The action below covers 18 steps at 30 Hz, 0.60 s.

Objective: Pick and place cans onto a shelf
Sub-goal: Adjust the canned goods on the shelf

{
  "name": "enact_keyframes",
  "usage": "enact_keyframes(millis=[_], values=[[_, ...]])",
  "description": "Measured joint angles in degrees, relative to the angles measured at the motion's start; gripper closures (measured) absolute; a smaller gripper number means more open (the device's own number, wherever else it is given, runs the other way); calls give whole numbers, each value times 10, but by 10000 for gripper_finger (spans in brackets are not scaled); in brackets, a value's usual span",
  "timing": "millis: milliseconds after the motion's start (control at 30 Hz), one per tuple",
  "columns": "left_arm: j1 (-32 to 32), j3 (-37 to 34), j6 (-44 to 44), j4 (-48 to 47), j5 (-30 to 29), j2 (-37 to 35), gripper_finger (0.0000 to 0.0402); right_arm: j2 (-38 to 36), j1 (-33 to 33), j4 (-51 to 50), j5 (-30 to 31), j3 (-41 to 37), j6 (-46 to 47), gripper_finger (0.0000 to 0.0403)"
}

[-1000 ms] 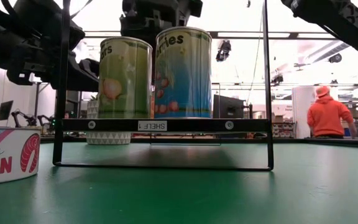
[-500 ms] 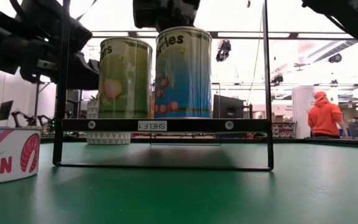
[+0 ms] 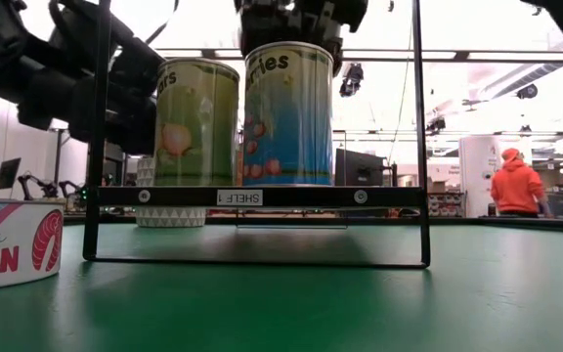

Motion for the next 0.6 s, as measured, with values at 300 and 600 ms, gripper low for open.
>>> enact_keyframes(millis=[300,600], values=[[0,46,-11,-11,-1,36,402,-127,0,135,32,-165,23,392],[0,67,-15,-24,-13,33,402,-218,0,273,43,-285,25,392]])
